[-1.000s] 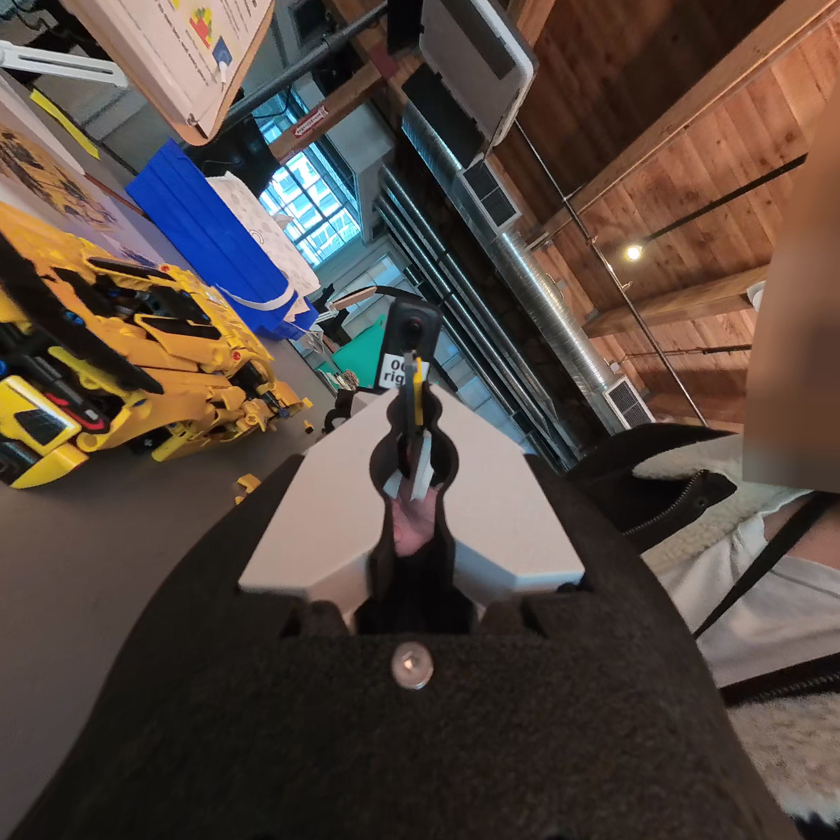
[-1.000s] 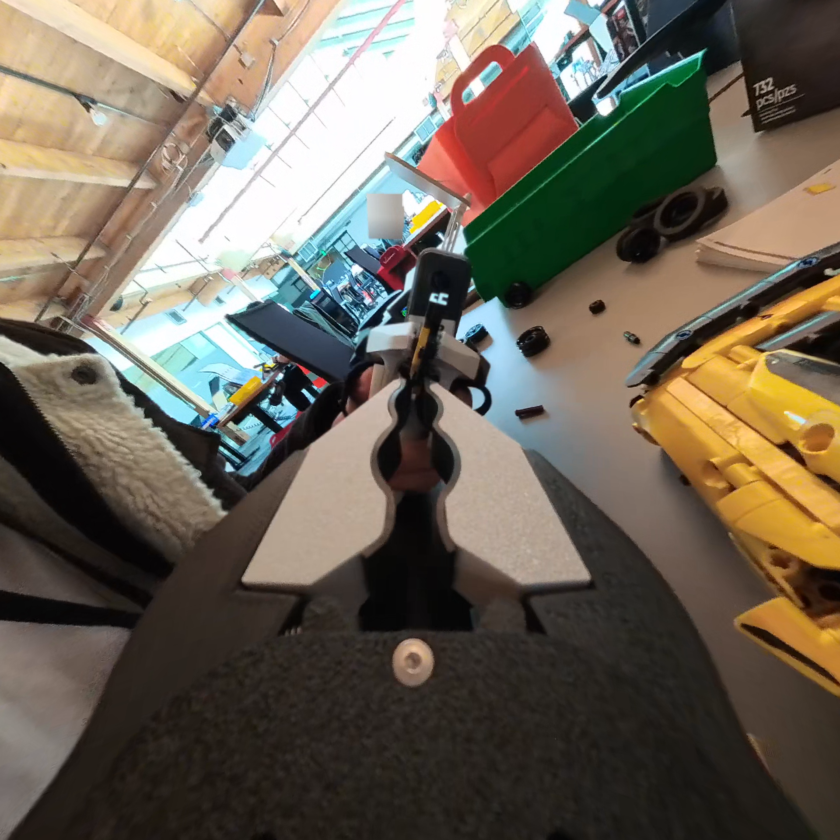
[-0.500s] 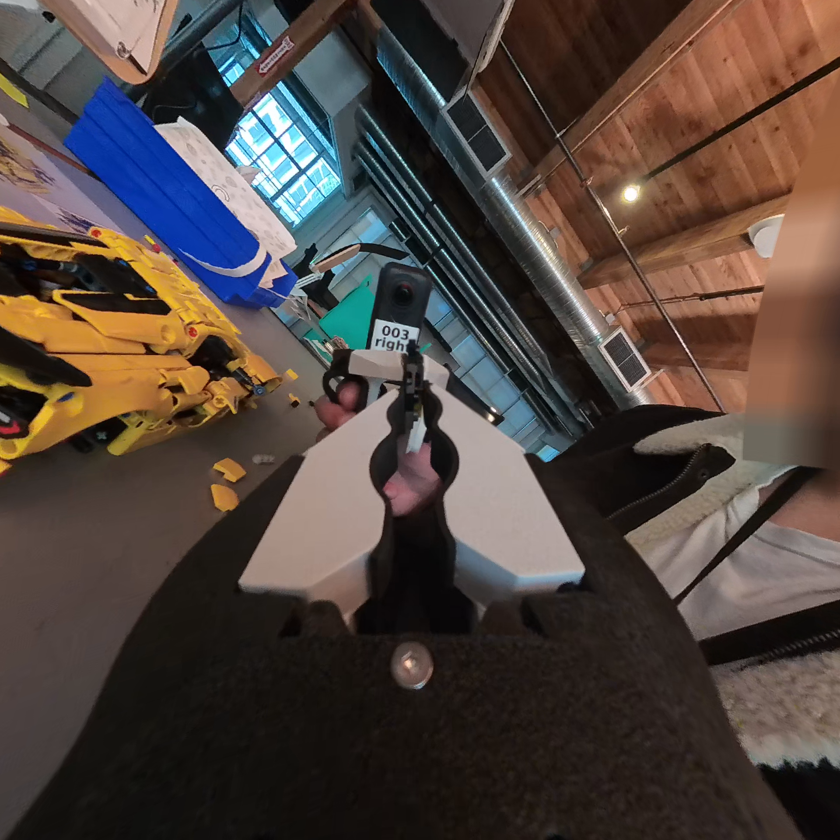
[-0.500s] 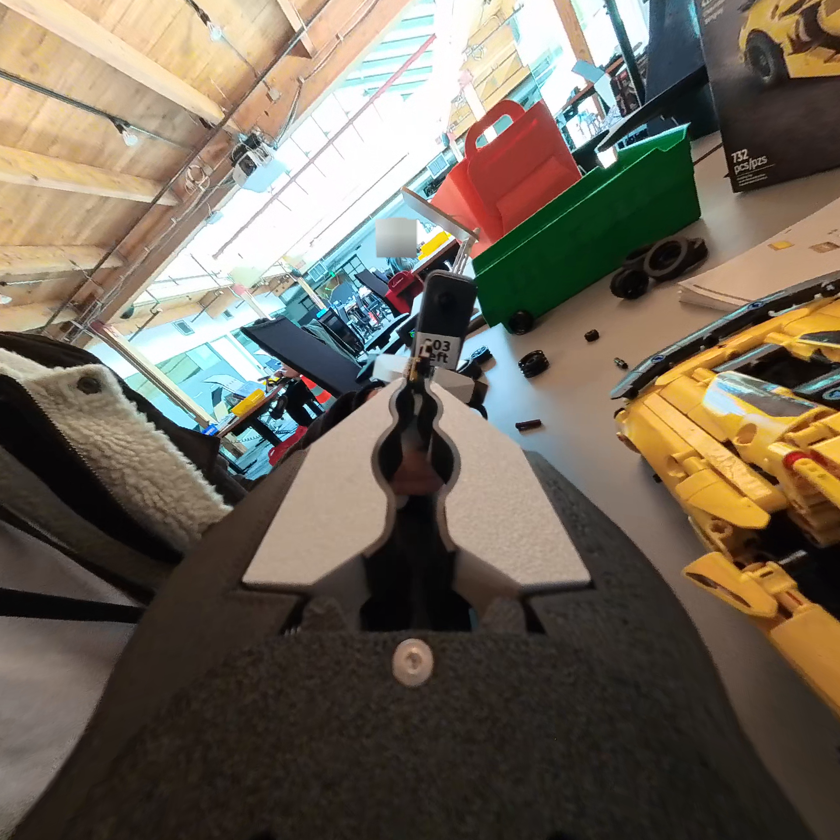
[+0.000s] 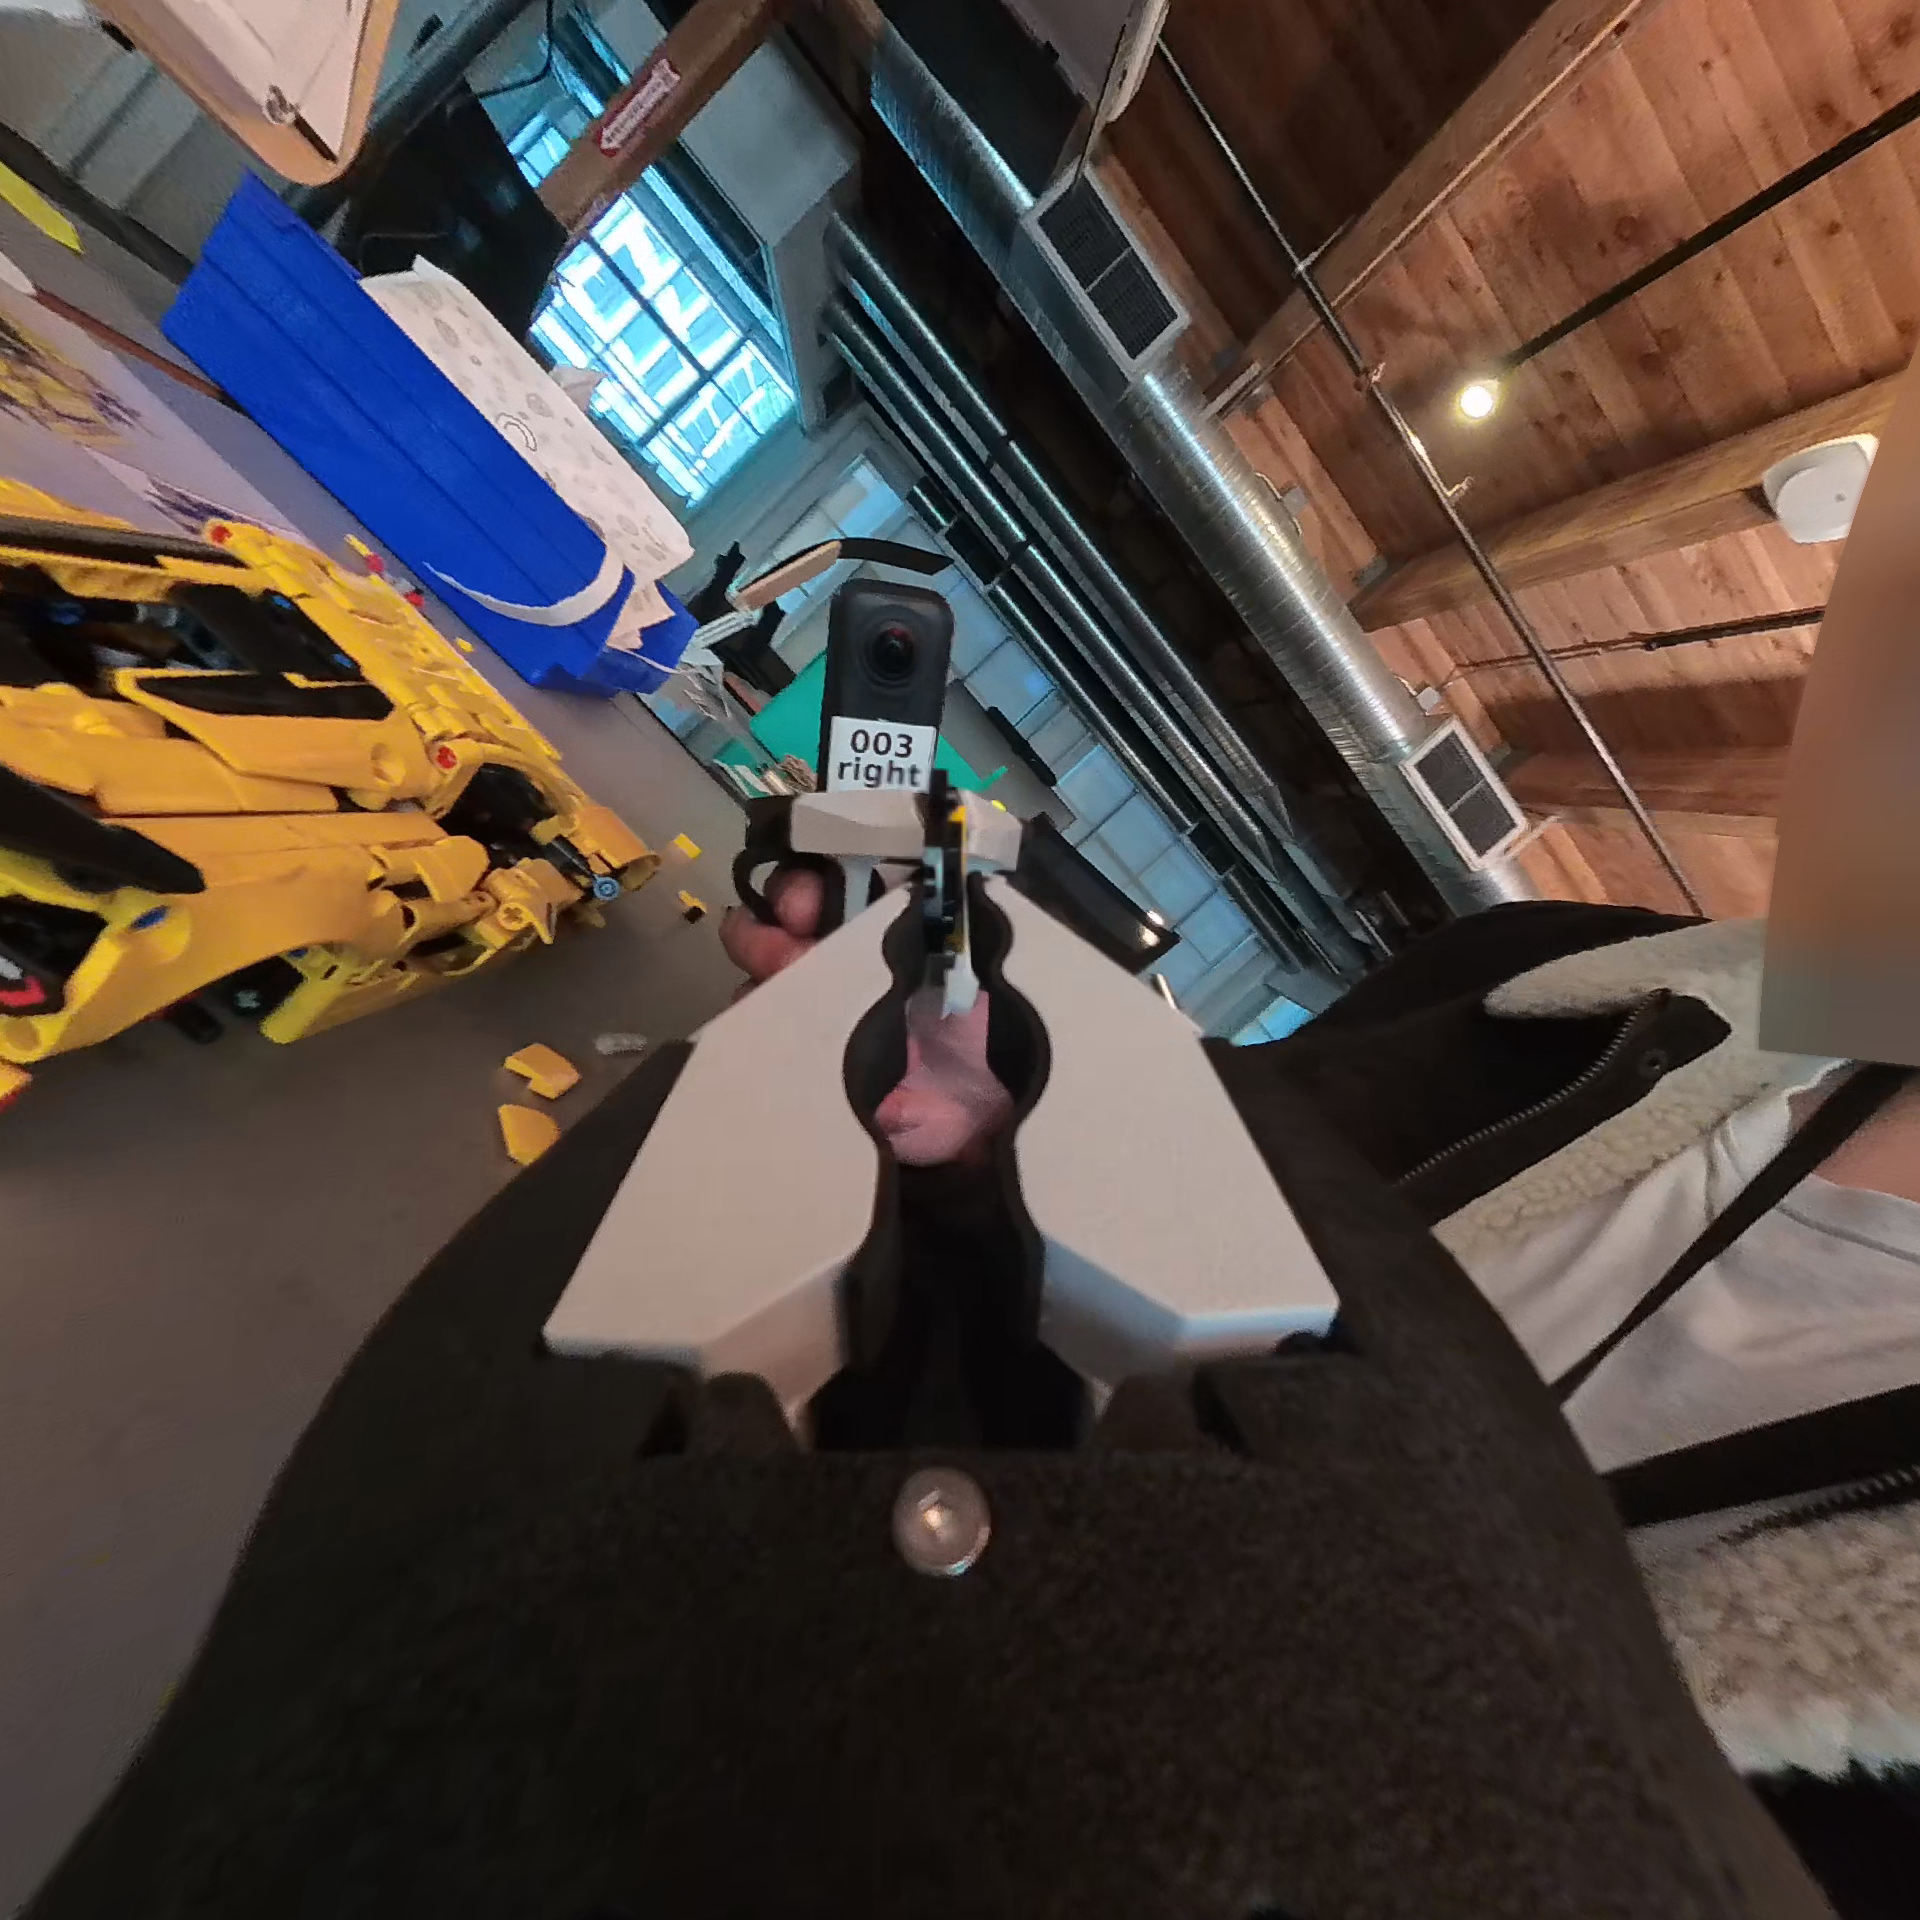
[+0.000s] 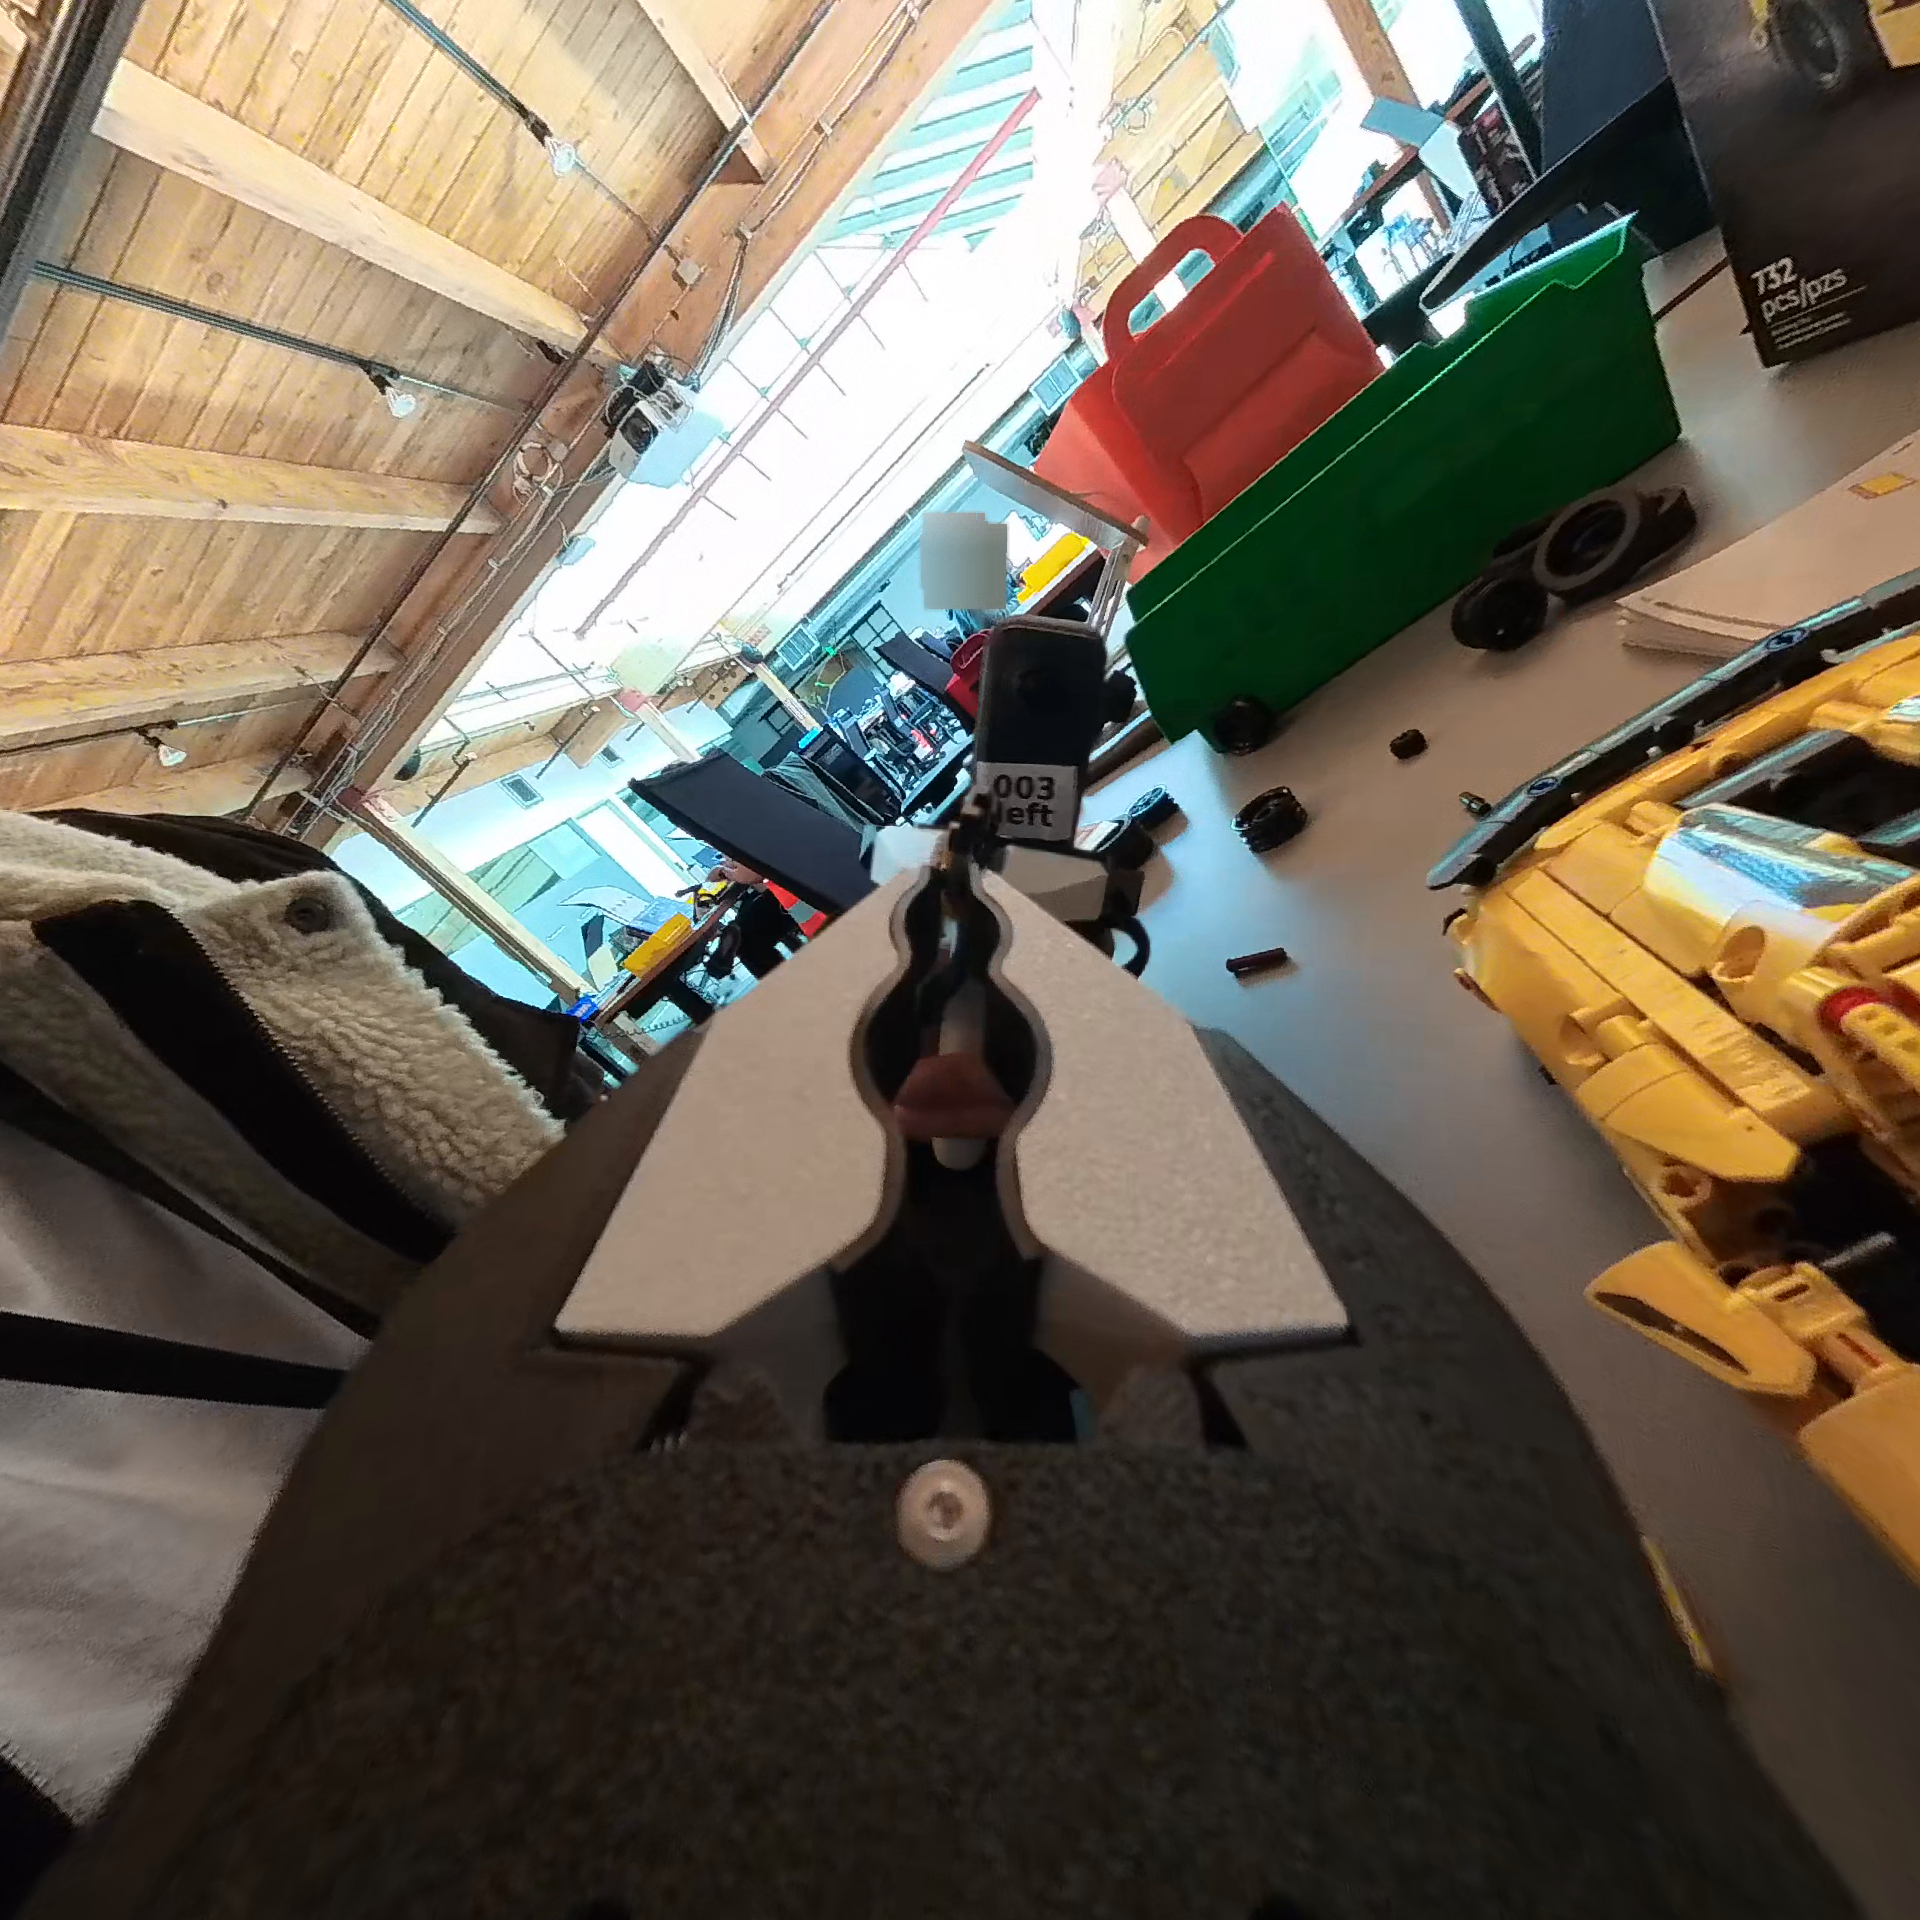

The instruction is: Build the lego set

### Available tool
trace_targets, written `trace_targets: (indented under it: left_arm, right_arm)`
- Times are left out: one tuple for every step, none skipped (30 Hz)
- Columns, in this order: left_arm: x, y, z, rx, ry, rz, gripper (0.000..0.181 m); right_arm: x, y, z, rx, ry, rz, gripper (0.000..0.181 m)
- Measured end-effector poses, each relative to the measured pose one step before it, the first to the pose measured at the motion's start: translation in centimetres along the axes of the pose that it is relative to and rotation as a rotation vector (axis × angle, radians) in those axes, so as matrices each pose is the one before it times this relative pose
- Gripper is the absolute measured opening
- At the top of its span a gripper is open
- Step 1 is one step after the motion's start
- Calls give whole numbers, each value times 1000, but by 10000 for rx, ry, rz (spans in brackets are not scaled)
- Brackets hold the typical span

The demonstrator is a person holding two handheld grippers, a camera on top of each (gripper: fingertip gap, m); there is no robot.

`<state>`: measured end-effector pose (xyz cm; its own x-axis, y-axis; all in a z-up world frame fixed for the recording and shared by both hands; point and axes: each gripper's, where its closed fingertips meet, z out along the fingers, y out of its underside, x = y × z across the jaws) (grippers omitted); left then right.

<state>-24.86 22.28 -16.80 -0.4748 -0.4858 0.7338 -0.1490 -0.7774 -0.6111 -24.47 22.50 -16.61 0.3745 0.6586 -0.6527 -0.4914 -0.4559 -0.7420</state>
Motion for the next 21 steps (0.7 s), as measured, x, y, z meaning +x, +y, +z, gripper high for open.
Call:
trace_targets:
  left_arm:
    - [-88, -65, -9, 36, -83, 60, 11]
    - [-11, -39, 19, 17, -20, 32, 15]
    - [2, 54, 35, -29, -14, 50, 15]
    - [-15, 92, 70, -51, -39, 65, 16]
    - [21, 81, 67, -45, -11, 52, 17]
    - [66, 19, 28, -15, 24, 28, 18]
    - [21, -43, -3, 29, 5, 10, 18]
    - [-40, -57, -41, 40, -13, -32, 18]
    - [-4, -43, -30, 29, 29, -69, 17]
    - [69, 11, -4, -5, 67, -57, 16]
    - [84, 41, 10, -27, 41, 7, 8]
    - [30, 29, -1, -15, -20, 60, 6]
    - [-19, -4, -17, -12, -53, 60, 6]
    - [-51, -21, -63, -5, -62, 47, 6]
    - [-40, -49, -79, 11, -37, 10, 6]
    - [-38, -57, -67, 14, -34, -18, 5]
    - [-88, -37, -48, -1, -92, 18, 5]
    - [-136, -7, -48, -31, -156, 90, 5]
    - [-122, -154, -141, 9, -195, 178, 6]
    - [-234, -422, -347, 98, -311, 291, 6]
    - [-698, -462, -641, -14, -591, 403, 5]
  right_arm:
    - [90, -59, -61, 43, 50, 5, 3]
    - [59, -85, -79, 55, -8, 69, 4]
    - [80, -13, -69, 19, -31, 143, 3]
    - [77, 9, -33, 8, -32, 142, 4]
    - [36, 46, 8, -12, -53, 118, 3]
    - [-42, 82, 54, -41, -69, 81, 3]
    - [-14, 155, 91, -76, -34, 36, 3]
    - [-25, 213, 134, -107, -28, 21, 4]
    - [-65, 130, 132, -67, -31, -3, 4]
    - [-43, 45, 74, -7, 2, -62, 3]
    - [-49, 21, 53, -15, -19, -50, 3]
    - [-23, -10, 21, 12, -29, 33, 3]
    - [18, 7, 11, 21, -31, 66, 3]
    - [86, 27, 38, 22, 0, 90, 3]
    - [64, 28, 74, 46, -30, 78, 3]
    - [36, -3, 71, 61, -54, 99, 3]
    - [108, -11, 43, 50, -25, 120, 4]
    - [172, -5, 10, 42, 6, 124, 4]
    - [179, 70, -18, -66, 46, 92, 4]
    - [342, 251, -45, -250, 239, -58, 7]
    - [591, 230, -45, -249, 516, -340, 15]
